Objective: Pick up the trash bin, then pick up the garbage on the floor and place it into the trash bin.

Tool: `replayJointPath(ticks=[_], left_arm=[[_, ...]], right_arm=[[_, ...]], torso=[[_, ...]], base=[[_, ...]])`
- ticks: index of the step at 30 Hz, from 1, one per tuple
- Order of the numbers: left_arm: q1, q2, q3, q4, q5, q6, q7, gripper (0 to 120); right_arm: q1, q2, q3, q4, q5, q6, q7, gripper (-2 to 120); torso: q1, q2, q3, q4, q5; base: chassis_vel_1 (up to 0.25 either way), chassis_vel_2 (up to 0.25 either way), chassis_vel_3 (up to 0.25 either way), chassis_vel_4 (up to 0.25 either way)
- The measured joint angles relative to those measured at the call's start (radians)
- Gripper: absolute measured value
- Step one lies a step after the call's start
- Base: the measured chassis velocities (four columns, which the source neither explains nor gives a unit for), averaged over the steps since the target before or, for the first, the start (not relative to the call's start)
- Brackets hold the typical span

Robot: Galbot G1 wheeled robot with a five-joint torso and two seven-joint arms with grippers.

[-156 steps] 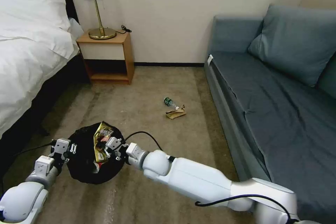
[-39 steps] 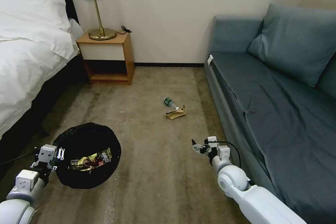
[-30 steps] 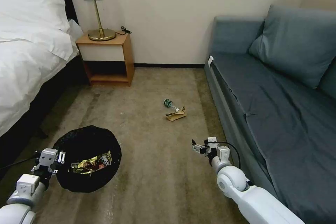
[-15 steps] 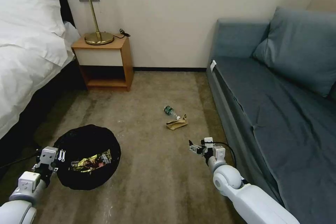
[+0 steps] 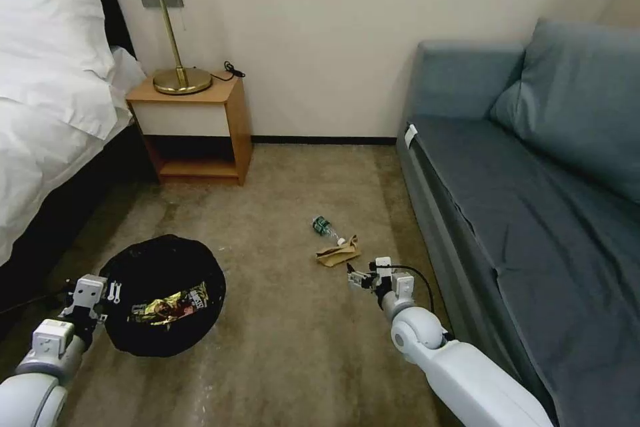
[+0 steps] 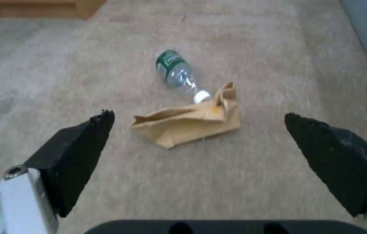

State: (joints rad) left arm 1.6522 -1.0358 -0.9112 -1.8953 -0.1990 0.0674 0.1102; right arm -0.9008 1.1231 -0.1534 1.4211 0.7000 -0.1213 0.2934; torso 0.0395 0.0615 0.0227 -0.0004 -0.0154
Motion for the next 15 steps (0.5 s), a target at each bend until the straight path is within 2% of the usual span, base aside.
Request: replayJointPath(ticks=[8,15], left_arm=[[0.027,-0.028,-0.007,-0.007,0.020,-0.020,0.010,4],[0.041,-0.036,-0.014,-0.011,0.025,-0.027,0.014,4]], right_arm=[[-0.026,-0.010,0.011,0.004,-0.014,0.005,-0.004,100],[-0.031,-0.012,0.012,0.005,-0.019,0.007,-0.004,100]], torso=[[0.000,0.000,0.000,0.0000,0.0002],[0.000,0.000,0.000,0.0001,0.0005]], base=[[-0.157,0.156,0.150,-0.149],[-0.150,0.141,0.147,-0.136]])
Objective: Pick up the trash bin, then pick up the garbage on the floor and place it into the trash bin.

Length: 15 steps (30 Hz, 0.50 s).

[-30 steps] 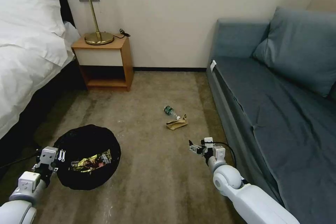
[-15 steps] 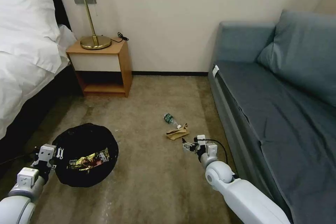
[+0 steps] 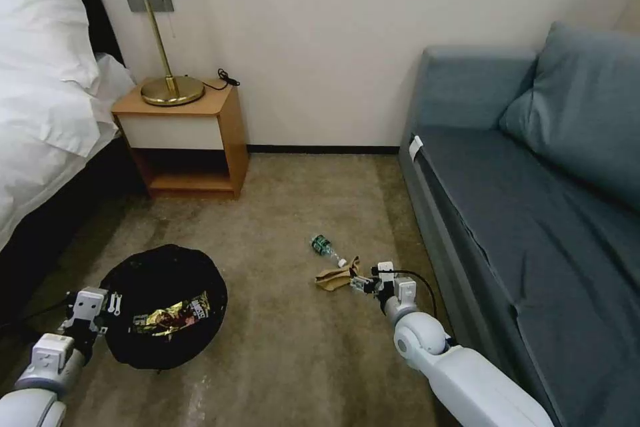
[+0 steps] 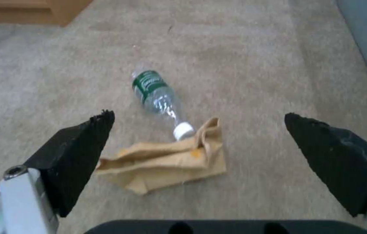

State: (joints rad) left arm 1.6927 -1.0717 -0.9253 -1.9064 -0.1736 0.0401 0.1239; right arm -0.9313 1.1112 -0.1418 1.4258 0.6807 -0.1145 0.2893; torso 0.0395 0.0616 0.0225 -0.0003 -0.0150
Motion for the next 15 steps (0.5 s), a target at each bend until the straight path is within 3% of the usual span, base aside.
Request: replayJointPath(ticks=[15], left_arm=[[0.040,-0.020,-0.013,-0.021,0.007,-0.025,0.002,4]], right_arm=[[-0.034,0.015,-0.029,0.000,-0.056,0.006,-0.002,100]], torso=[[0.000,0.000,0.000,0.0000,-0.0004]], base=[[-0.151,0.153,0.148,-0.150]])
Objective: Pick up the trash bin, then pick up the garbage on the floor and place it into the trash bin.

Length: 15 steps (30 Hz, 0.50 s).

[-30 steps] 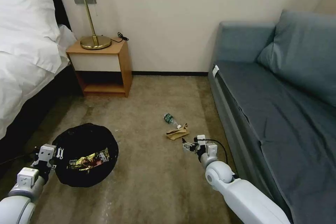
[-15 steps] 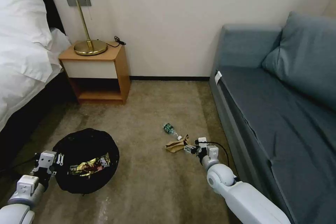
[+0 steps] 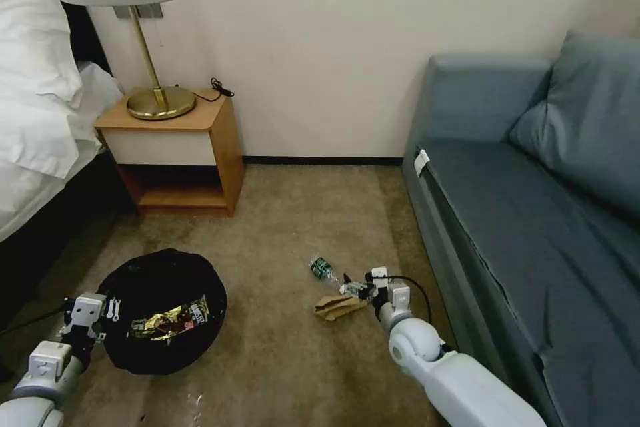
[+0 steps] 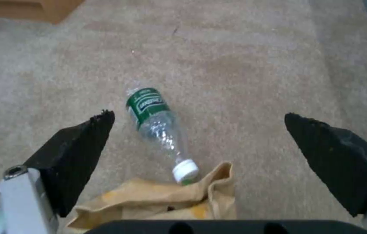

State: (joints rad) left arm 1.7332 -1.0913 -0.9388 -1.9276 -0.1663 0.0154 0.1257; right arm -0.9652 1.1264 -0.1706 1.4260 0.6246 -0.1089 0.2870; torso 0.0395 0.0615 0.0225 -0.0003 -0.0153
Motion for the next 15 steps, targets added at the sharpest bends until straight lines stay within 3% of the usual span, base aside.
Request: replayJointPath(ticks=[11,15], left_arm=[[0.032,-0.019,-0.007,-0.003,0.017,-0.034,0.000,4],[0.037,-0.027,-0.010,0.005,0.019,-0.040,0.000,4]], right_arm=[[0.024,-0.087,-0.053,0.059,0.010,-0.089,-0.016,100],[0.083,-0.167,-0.127,0.081,-0.027,-0.161,-0.130,100]], torso=[[0.000,0.000,0.000,-0.0001,0.0003],[0.000,0.000,0.000,0.0000,0.0000]], base=[[-0.103,0.097,0.106,-0.114],[0.000,0.000,0.000,0.000]])
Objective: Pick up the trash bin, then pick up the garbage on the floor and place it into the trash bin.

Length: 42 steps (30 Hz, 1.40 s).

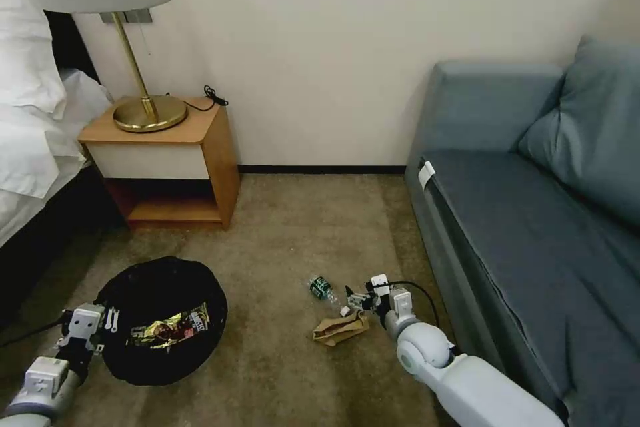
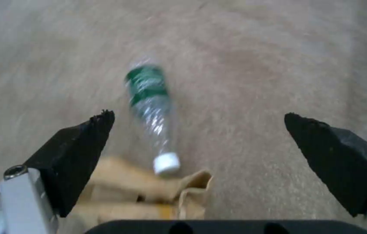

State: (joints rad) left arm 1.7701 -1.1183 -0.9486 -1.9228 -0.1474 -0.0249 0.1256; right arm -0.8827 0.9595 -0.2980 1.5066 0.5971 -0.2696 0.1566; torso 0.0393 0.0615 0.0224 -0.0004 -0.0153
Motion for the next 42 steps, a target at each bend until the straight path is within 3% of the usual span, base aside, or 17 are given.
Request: replayJointPath(ticks=[4,7,10,19,23,31,42], left_arm=[[0.000,-0.007,-0.005,0.021,-0.001,-0.007,0.000,4],[0.000,-0.009,-0.006,0.027,-0.002,-0.008,0.000,4],[0.001,-0.013,-0.010,0.049,-0.016,-0.014,0.003,4],[0.014,-0.018,-0.008,0.056,-0.056,-0.014,0.013,4],[0.011,-0.022,-0.005,0.079,-0.053,-0.028,0.016,4],[0.027,-0.039,-0.002,0.086,-0.045,-0.054,0.021,4],[0.050,-0.053,-0.006,0.082,-0.030,-0.072,0.020,4]], right_arm=[[0.091,-0.034,-0.091,-0.020,-0.044,-0.024,-0.107,100],[0.122,-0.033,-0.123,-0.036,-0.051,-0.026,-0.127,100],[0.213,-0.019,-0.214,-0.101,-0.092,-0.022,-0.230,100],[0.281,-0.011,-0.300,-0.174,-0.134,-0.016,-0.369,100],[0.286,-0.004,-0.319,-0.210,-0.206,-0.001,-0.437,100],[0.289,0.068,-0.311,-0.396,-0.394,0.110,-0.574,100],[0.283,0.186,-0.265,-0.574,-0.471,0.209,-0.609,100]], torso=[[0.000,0.000,0.000,0.0000,-0.0001],[0.000,0.000,0.000,0.0000,0.0001],[0.000,0.000,0.000,0.0003,0.0002],[0.000,0.000,0.000,-0.0001,0.0000],[0.000,0.000,0.000,0.0000,0.0000],[0.000,0.000,0.000,0.0001,0.0000],[0.000,0.000,0.000,0.0002,0.0001]], base=[[0.000,0.000,0.000,0.000],[0.000,0.000,0.000,0.000],[0.000,0.000,0.000,0.000],[0.000,0.000,0.000,0.000],[0.000,0.000,0.000,0.000],[0.000,0.000,0.000,0.000],[0.000,0.000,0.000,0.000]])
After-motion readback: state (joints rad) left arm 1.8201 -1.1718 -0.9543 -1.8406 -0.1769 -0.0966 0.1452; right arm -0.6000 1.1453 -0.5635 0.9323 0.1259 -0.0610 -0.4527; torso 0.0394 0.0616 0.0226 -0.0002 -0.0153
